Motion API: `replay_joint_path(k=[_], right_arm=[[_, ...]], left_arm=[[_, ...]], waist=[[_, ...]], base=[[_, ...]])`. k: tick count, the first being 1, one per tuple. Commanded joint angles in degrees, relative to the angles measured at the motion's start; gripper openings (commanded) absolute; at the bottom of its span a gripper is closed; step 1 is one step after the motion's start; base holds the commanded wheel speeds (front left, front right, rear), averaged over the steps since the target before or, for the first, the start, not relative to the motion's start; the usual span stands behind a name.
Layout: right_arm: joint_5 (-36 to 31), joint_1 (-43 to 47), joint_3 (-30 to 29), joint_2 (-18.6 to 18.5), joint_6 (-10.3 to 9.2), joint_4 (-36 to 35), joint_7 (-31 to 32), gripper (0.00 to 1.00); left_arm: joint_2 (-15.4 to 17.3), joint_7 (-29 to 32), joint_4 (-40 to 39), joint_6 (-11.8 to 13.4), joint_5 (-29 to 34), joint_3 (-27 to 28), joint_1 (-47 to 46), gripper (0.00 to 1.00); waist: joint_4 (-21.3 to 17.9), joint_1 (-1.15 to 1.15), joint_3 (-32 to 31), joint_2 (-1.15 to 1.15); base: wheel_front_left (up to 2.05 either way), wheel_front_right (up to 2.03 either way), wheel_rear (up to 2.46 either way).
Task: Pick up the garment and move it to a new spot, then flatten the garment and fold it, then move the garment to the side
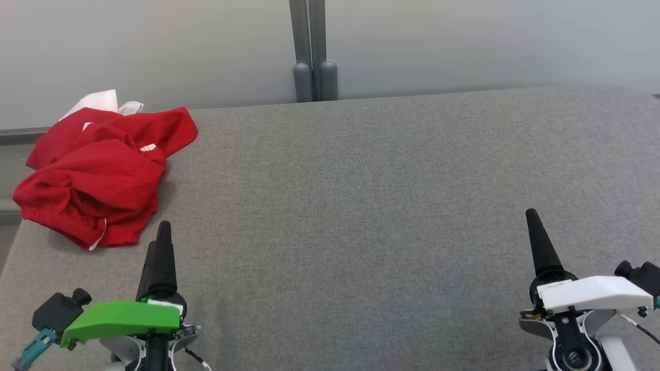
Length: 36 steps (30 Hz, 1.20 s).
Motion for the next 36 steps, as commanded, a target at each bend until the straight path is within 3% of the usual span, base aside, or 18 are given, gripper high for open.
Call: replay_joint_path(k=[1, 16, 36], right_arm=[[-2.7, -0.3, 0.3, -0.3, 0.02, -1.5, -0.7, 1.0], [-18.9, 0.6, 2.5, -0.4, 0.03, -3.6, -3.5, 1.0], [-34.7, 1.2, 5.0, -0.5, 0.04, -2.9, -6.6, 1.0]], left_arm=[[0.4, -0.6, -1.3, 0.5, 2.8, -0.4, -0.1, 1.0], [0.4, -3.3, -2.1, 2.5, 19.4, -3.0, 0.7, 1.0], [0.5, -6.4, -1.2, 3.7, 33.3, -4.4, 2.4, 1.0]], waist=[[0.0, 0.0, 0.0, 0.0], [0.0, 0.0, 0.1, 0.0], [0.1, 0.0, 0.1, 0.0]], base=[[0.0, 0.0, 0.0], [0.0, 0.0, 0.0], [0.0, 0.0, 0.0]])
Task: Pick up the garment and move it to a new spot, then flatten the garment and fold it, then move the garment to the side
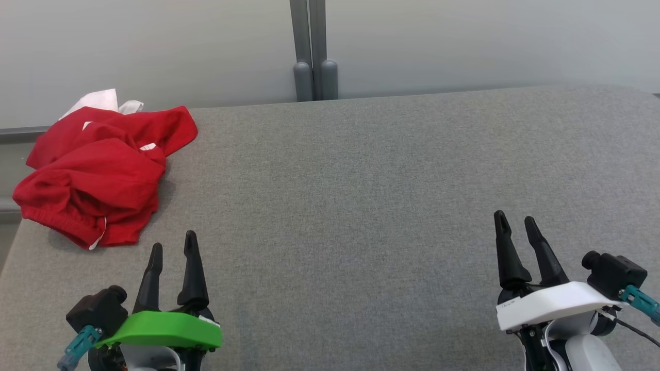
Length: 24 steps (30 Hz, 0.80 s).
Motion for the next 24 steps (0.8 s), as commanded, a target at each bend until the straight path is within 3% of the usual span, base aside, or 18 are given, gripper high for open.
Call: replay_joint_path(k=[1, 24], right_arm=[[-2.0, 0.1, 0.3, -0.3, 0.04, -0.4, -0.6, 1.0], [-14.6, 1.3, 1.9, -0.4, 0.04, 0.7, -3.6, 1.0]], left_arm=[[0.4, -0.6, -0.4, 0.3, 1.8, -0.2, 0.4, 1.0], [0.5, -3.6, 2.0, 1.0, 12.8, -2.1, 2.0, 1.0]], waist=[[0.0, 0.0, 0.0, 0.0], [0.1, 0.0, -0.8, 0.0]], base=[[0.0, 0.0, 0.0], [0.0, 0.0, 0.0]])
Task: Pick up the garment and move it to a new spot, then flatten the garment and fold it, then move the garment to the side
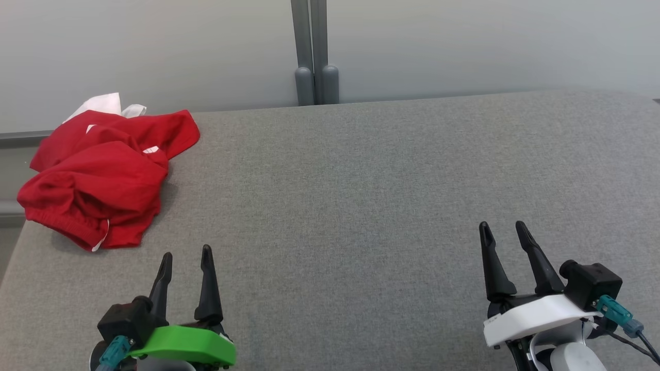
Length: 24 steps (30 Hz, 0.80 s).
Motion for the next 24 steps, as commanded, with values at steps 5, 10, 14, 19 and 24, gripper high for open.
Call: replay_joint_path(k=[5, 10, 14, 19, 24], right_arm=[[-3.4, 0.6, 0.5, -0.3, 0.03, 0.1, -1.0, 1.0], [-5.6, 0.9, 0.7, -0.3, 0.04, 0.4, -1.5, 1.0], [-7.4, 1.1, 0.9, -0.3, 0.04, 0.7, -2.0, 1.0], [-9.3, 1.3, 1.0, -0.3, 0.04, 1.1, -2.5, 1.0], [-11.2, 1.4, 1.1, -0.3, 0.04, 1.2, -2.9, 1.0]], left_arm=[[0.4, -0.9, 0.2, 0.7, 3.0, -0.6, 0.9, 1.0], [0.4, -1.5, 0.6, 1.1, 4.7, -0.8, 1.2, 1.0], [0.5, -1.9, 0.7, 1.4, 6.0, -1.0, 1.4, 1.0], [0.5, -2.4, 0.6, 1.6, 8.0, -1.2, 1.6, 1.0], [0.5, -2.9, 0.4, 1.9, 9.5, -1.5, 1.9, 1.0]], waist=[[0.0, 0.0, -0.2, 0.0], [0.1, 0.0, -0.3, 0.0], [0.1, 0.0, -0.4, 0.0], [0.1, 0.0, -0.3, 0.0], [0.1, 0.0, -0.3, 0.0]], base=[[0.0, 0.0, 0.0], [0.0, 0.0, 0.0], [0.0, 0.0, 0.0], [0.0, 0.0, 0.0], [0.0, 0.0, 0.0]])
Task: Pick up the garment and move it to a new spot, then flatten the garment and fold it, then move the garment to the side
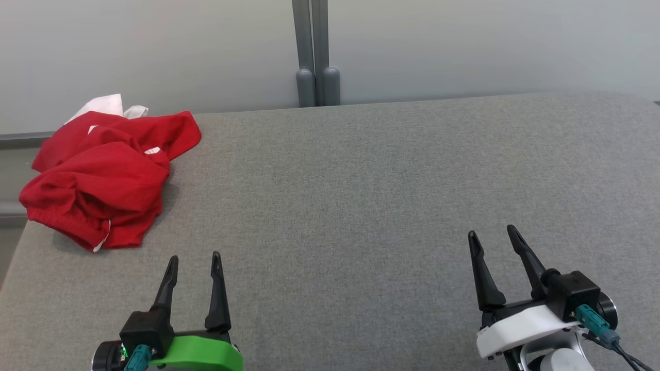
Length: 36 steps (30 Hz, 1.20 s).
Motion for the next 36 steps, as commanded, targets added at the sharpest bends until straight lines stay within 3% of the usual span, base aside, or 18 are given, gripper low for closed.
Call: replay_joint_path(k=[1, 29, 36], right_arm=[[-1.3, 0.8, 0.2, -0.2, 0.04, 0.1, -0.5, 1.0], [-1.6, 0.8, -0.7, -0.2, 0.03, 0.0, -0.6, 1.0], [-1.9, 0.8, -0.6, -0.2, 0.03, -0.9, -0.6, 1.0]], left_arm=[[0.4, -0.5, -0.2, 0.3, 1.1, -0.1, 0.9, 1.0], [0.4, -0.5, 0.1, 0.3, 1.5, -0.2, 0.6, 1.0], [0.4, -0.5, 0.0, 0.4, 1.7, -0.5, -0.8, 1.0]], waist=[[0.0, 0.0, 0.0, 0.0], [0.3, 0.0, 0.5, 0.0], [4.0, 0.0, 0.8, 0.0]], base=[[0.0, 0.0, 0.0], [0.0, 0.0, 0.0], [0.0, 0.0, 0.0]])
